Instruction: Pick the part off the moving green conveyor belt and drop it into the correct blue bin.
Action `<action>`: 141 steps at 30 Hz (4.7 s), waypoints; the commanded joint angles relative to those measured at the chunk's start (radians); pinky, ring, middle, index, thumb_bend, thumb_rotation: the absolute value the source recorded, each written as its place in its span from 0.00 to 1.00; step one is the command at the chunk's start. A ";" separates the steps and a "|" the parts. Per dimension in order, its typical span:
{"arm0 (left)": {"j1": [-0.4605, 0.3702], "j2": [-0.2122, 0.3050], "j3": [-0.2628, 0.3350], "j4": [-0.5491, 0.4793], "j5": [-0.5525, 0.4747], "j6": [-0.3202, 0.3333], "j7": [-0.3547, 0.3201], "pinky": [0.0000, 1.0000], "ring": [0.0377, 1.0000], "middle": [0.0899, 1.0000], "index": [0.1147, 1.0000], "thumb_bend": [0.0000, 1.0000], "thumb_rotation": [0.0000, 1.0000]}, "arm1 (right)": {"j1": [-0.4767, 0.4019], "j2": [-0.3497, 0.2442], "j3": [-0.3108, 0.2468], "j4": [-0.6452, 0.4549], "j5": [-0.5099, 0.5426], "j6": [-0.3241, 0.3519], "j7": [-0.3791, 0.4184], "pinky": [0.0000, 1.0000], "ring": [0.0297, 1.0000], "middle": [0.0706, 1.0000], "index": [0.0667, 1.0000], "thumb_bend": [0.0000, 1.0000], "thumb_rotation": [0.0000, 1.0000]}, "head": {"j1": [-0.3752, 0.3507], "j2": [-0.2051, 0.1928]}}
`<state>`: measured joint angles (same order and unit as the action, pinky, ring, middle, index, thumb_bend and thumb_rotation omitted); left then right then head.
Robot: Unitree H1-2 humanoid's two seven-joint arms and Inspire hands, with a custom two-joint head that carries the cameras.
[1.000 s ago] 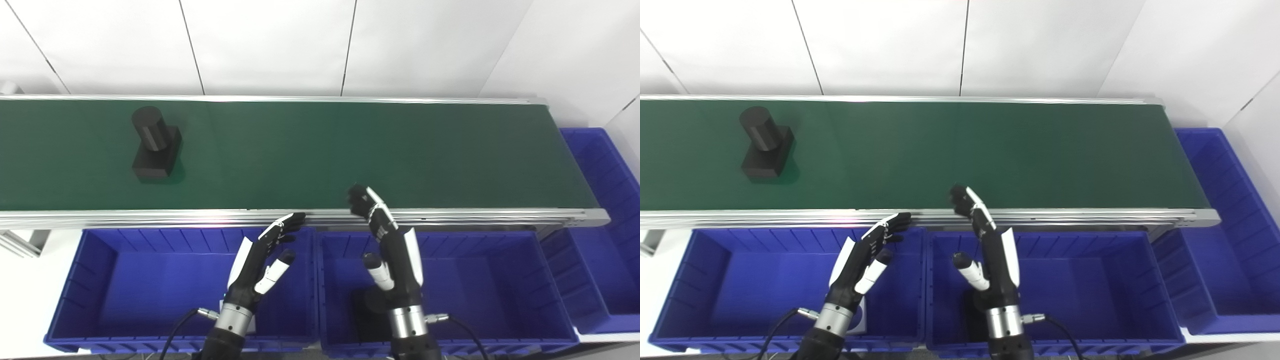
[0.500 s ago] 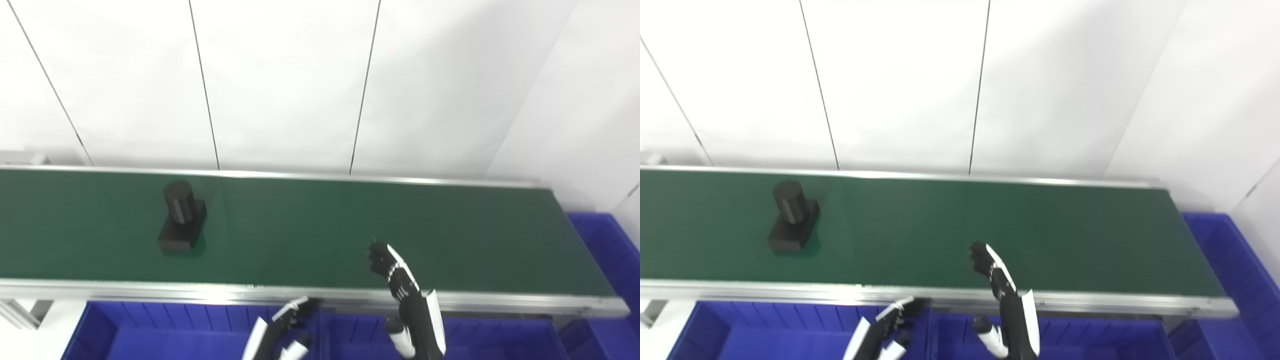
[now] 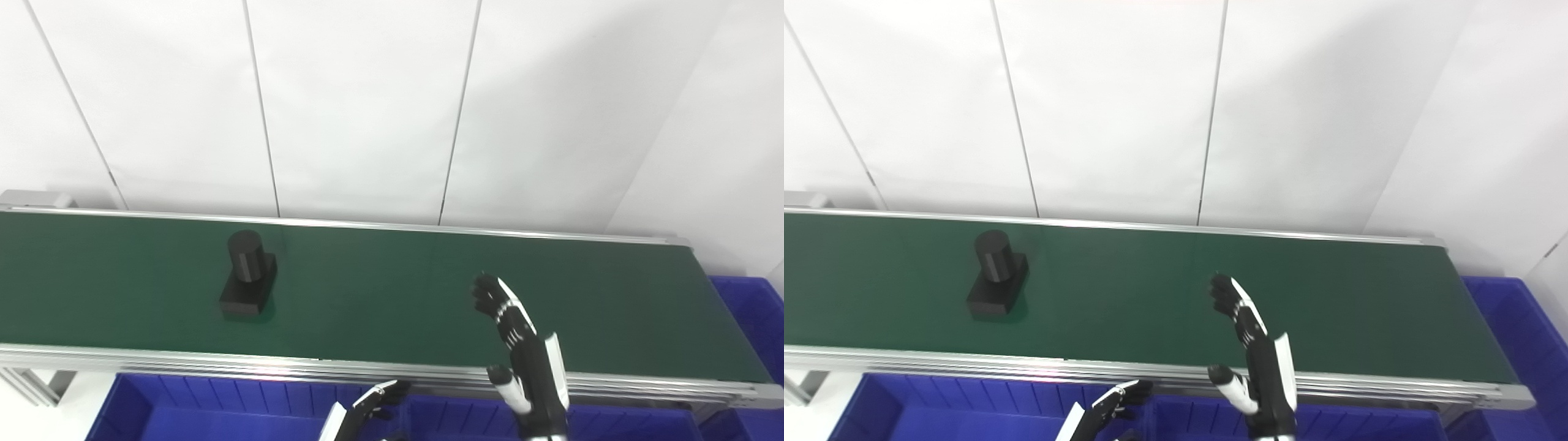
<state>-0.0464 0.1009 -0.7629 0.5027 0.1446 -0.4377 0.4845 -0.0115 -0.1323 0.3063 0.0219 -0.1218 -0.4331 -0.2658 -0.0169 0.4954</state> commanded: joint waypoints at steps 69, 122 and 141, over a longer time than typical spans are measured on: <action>0.011 -0.014 -0.059 -0.108 0.028 -0.032 0.034 0.70 0.77 0.77 0.77 0.79 0.98 | -0.551 0.086 -0.155 0.635 -0.153 0.057 0.171 0.72 0.80 0.87 0.89 0.95 0.57 | -0.053 0.038; 0.025 -0.039 -0.107 -0.155 0.025 -0.032 0.043 0.69 0.76 0.76 0.76 0.79 0.96 | -0.671 0.029 -0.083 0.718 -0.244 0.327 0.247 0.75 0.84 0.87 0.86 1.00 0.47 | -0.032 0.064; 0.025 -0.040 -0.109 -0.154 0.021 -0.032 0.047 0.69 0.75 0.75 0.76 0.78 0.94 | -0.666 0.024 -0.079 0.738 -0.214 0.303 0.256 0.59 0.70 0.77 0.79 0.98 0.43 | -0.028 0.059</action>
<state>-0.0154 0.0852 -0.8681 0.3702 0.1625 -0.4377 0.5249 -0.6342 -0.1046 0.2321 0.7757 -0.3426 -0.0943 -0.0068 -0.0460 0.5522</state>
